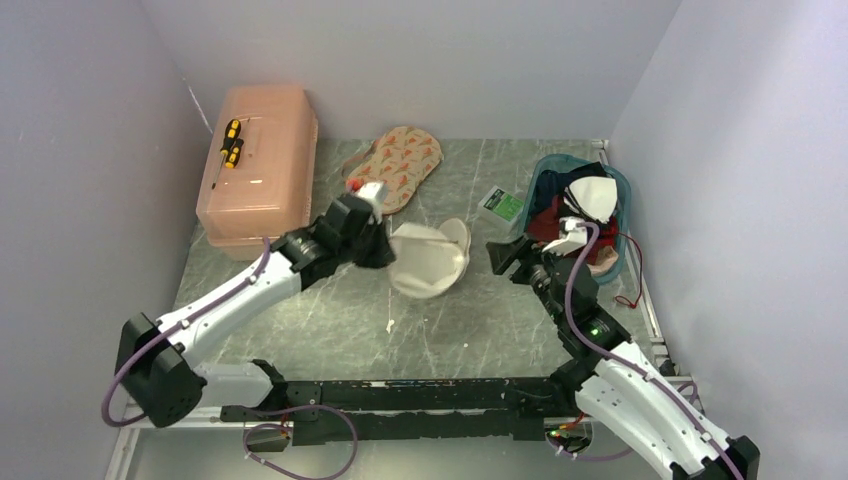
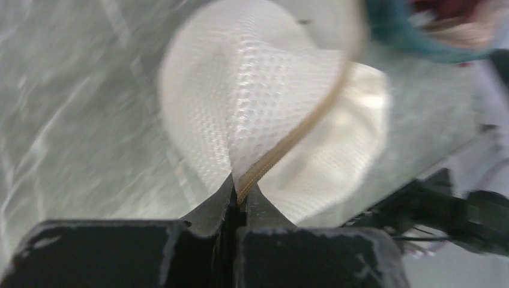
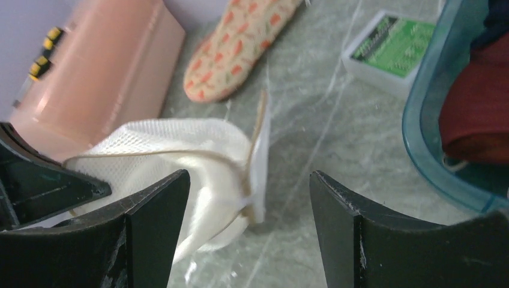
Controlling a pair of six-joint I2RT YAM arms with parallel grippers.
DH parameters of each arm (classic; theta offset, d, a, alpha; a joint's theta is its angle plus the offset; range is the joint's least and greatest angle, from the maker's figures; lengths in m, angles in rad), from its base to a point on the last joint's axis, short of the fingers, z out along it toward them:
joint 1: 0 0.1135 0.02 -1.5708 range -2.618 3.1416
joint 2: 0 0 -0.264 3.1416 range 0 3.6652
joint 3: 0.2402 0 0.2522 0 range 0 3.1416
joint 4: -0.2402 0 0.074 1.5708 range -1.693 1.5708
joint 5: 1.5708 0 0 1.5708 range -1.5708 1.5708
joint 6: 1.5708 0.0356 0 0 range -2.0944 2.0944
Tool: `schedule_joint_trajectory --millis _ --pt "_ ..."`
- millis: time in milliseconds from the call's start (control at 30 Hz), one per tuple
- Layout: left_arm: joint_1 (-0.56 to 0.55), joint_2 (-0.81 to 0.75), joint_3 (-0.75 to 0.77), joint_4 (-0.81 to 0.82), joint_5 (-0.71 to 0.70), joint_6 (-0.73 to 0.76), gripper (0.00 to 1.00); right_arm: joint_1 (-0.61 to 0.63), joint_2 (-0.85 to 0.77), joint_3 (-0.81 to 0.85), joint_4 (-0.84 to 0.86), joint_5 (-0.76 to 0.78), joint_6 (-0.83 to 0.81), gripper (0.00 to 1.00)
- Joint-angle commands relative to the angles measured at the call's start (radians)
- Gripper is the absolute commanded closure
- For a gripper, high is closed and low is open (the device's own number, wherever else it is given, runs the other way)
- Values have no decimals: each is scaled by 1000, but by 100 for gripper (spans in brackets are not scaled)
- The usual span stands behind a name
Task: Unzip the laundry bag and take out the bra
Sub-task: Adjust the laundry bag at the center of the board.
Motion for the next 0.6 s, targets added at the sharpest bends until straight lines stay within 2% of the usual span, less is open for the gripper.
schedule_joint_trajectory --millis 0,133,333,433,567 --pt "45 -141 -260 -51 -88 -87 97 -1 41 -55 -4 -79 1 24" --pt "46 -210 -400 -49 -100 -131 97 -2 156 -67 66 -184 -13 25" --pt "47 -252 -424 -149 -189 -140 97 -1 369 -65 214 -322 25 27" --pt "48 -267 -421 -188 -240 -149 97 3 418 -64 288 -377 50 26" --pt "48 -282 -425 -185 -263 -147 97 9 380 -44 237 -330 48 22"
